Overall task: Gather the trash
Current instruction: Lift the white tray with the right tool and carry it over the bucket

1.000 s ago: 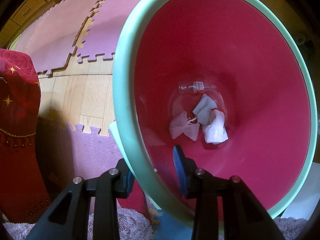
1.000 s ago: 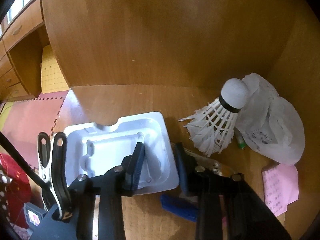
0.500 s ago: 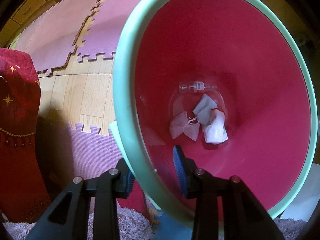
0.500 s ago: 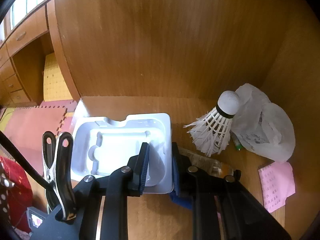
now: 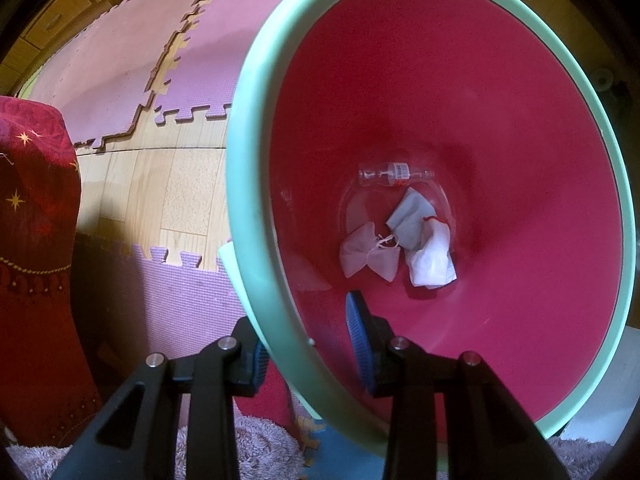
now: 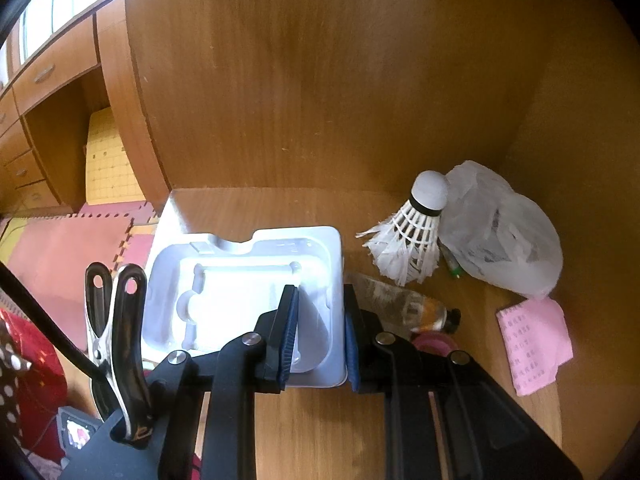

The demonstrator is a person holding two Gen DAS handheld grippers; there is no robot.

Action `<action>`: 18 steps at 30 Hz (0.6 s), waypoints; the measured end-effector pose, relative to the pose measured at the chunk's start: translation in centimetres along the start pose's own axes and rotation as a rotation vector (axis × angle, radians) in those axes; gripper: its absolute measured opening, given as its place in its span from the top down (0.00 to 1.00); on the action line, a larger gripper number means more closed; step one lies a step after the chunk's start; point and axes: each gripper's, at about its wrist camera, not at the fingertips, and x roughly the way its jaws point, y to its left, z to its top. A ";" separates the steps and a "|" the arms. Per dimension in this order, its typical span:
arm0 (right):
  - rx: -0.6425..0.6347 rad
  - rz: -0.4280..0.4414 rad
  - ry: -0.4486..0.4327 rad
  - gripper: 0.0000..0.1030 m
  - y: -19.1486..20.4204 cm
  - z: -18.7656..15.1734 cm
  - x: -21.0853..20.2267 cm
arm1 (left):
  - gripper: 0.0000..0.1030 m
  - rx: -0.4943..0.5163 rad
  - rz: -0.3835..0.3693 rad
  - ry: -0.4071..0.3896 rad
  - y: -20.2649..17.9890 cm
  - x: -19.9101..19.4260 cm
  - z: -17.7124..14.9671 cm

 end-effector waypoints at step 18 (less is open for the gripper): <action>0.056 0.031 -0.020 0.79 1.2 -2.4 -3.7 | 0.65 -0.006 -0.003 0.002 -0.1 0.0 0.4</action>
